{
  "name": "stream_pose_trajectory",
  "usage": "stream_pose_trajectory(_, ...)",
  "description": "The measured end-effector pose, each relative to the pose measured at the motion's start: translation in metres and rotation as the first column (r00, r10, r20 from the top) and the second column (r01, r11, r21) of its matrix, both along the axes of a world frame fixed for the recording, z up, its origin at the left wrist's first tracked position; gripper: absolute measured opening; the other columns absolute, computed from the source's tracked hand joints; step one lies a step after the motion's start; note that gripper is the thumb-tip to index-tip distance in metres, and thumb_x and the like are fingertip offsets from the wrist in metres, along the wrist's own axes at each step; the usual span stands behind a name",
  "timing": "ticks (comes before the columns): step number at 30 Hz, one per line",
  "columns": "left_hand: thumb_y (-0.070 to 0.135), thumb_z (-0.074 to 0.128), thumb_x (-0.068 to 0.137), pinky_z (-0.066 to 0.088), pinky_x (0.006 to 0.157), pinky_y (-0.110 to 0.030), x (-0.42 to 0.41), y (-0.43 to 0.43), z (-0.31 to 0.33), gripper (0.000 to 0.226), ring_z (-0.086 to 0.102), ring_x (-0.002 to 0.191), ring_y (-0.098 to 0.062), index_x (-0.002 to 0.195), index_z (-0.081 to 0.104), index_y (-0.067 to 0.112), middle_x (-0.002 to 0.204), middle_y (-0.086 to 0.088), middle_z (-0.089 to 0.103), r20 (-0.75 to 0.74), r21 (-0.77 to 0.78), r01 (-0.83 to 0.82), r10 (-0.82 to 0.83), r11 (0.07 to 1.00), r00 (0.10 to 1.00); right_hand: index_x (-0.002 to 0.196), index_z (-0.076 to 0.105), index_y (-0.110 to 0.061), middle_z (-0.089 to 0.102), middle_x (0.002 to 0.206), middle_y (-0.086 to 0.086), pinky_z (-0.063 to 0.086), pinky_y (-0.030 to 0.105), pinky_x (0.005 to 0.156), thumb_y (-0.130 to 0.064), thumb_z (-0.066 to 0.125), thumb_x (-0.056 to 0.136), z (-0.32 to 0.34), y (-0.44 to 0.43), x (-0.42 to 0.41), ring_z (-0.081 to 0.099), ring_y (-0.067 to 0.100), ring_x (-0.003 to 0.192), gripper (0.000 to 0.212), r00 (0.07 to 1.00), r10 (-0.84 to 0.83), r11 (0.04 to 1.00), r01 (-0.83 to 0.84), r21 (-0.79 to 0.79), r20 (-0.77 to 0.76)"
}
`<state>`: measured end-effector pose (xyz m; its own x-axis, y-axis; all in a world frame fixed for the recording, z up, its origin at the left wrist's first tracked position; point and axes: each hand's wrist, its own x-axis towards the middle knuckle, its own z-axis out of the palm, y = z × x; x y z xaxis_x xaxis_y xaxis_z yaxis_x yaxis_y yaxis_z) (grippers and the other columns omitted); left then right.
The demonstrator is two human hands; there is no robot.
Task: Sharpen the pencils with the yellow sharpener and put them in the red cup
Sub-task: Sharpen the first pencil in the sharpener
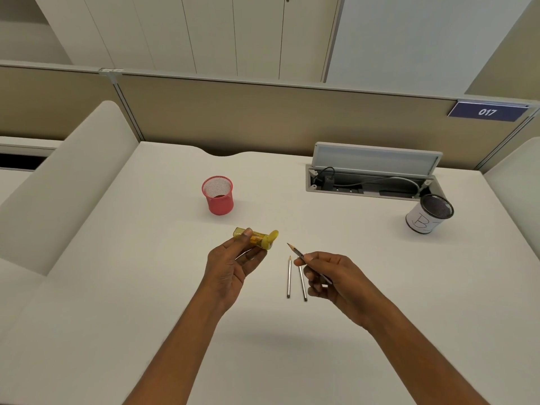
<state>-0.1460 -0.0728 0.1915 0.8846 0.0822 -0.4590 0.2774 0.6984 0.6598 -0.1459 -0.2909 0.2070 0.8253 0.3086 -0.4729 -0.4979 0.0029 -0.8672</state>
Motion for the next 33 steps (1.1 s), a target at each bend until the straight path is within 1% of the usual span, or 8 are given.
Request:
stream_pose_trajectory(7,0.012,0.064,0.097,0.064,0.081,-0.035,0.001,-0.008,-0.001,0.018,0.076,0.101,-0.033,0.107,0.07,-0.002,0.109,-0.023,0.076,-0.011,-0.03,0.001,-0.001,1.0,1.0,0.103,0.076,-0.005,0.072,0.088,0.006,0.057,0.035,0.082,-0.012,0.062,0.099,-0.021,0.0,0.003,0.057,0.017,0.073,0.016,0.995,-0.087,0.995,0.09,-0.04,0.056)
stream_pose_trajectory(11,0.011,0.065,0.097,0.063,0.085,-0.038,0.002,-0.01,-0.006,0.015,0.074,0.107,-0.036,0.105,0.071,-0.001,0.11,-0.023,0.074,-0.033,-0.05,0.001,-0.003,0.999,0.999,0.097,0.078,-0.014,0.071,0.092,0.005,0.06,0.041,0.087,-0.01,0.066,0.096,-0.043,-0.002,0.009,0.062,0.017,0.072,0.013,0.971,-0.201,0.963,0.219,-0.154,0.129)
stream_pose_trajectory(15,0.011,0.065,0.097,0.063,0.086,-0.037,0.003,-0.012,-0.01,0.016,0.074,0.108,-0.036,0.107,0.07,-0.001,0.111,-0.023,0.074,-0.049,-0.049,0.021,-0.023,0.999,0.999,0.098,0.077,-0.023,0.068,0.1,0.002,0.063,0.037,0.082,-0.018,0.068,0.095,-0.077,-0.014,0.025,0.066,0.017,0.079,0.011,0.924,-0.291,0.884,0.359,-0.3,0.248)
stream_pose_trajectory(18,0.011,0.064,0.097,0.063,0.088,-0.037,0.005,-0.014,-0.01,0.015,0.075,0.106,-0.035,0.105,0.07,0.0,0.108,-0.022,0.076,-0.042,-0.045,0.038,-0.04,0.998,0.998,0.098,0.076,-0.028,0.069,0.094,-0.001,0.051,0.025,0.071,-0.023,0.068,0.094,-0.099,-0.022,0.036,0.065,0.014,0.082,0.01,0.896,-0.279,0.792,0.419,-0.444,0.346)
stream_pose_trajectory(21,0.011,0.065,0.096,0.062,0.089,-0.038,0.006,-0.015,-0.01,0.013,0.074,0.106,-0.036,0.102,0.07,0.0,0.107,-0.022,0.076,-0.048,-0.046,0.036,-0.038,0.998,0.998,0.098,0.076,-0.024,0.071,0.088,0.0,0.049,0.029,0.075,-0.02,0.07,0.092,-0.121,-0.026,0.045,0.065,0.01,0.079,0.01,0.875,-0.264,0.698,0.464,-0.545,0.407)
stream_pose_trajectory(27,0.012,0.066,0.095,0.06,0.093,-0.04,0.012,-0.018,-0.013,0.013,0.074,0.108,-0.037,0.101,0.071,0.001,0.109,-0.022,0.075,-0.057,-0.041,0.042,-0.045,0.998,0.997,0.107,0.076,-0.012,0.07,0.099,0.007,0.04,0.025,0.076,-0.013,0.068,0.092,-0.161,-0.031,0.053,0.06,0.016,0.084,0.017,0.895,-0.162,0.581,0.427,-0.693,0.416)
stream_pose_trajectory(31,0.011,0.066,0.095,0.061,0.093,-0.041,0.015,-0.02,-0.017,0.015,0.072,0.111,-0.039,0.104,0.071,0.0,0.117,-0.027,0.072,-0.07,-0.042,0.035,-0.038,0.998,0.997,0.105,0.076,-0.014,0.068,0.102,0.007,0.05,0.037,0.084,-0.016,0.064,0.094,-0.175,-0.029,0.05,0.065,0.027,0.095,0.016,0.927,-0.138,0.506,0.37,-0.779,0.35)
stream_pose_trajectory(33,0.011,0.067,0.095,0.06,0.093,-0.041,0.016,-0.021,-0.018,0.018,0.072,0.112,-0.039,0.107,0.07,-0.001,0.124,-0.029,0.069,-0.074,-0.041,0.036,-0.039,0.998,0.996,0.1,0.075,-0.014,0.067,0.099,0.006,0.048,0.039,0.085,-0.017,0.061,0.095,-0.18,-0.028,0.048,0.064,0.029,0.095,0.015,0.935,-0.109,0.466,0.347,-0.814,0.336)
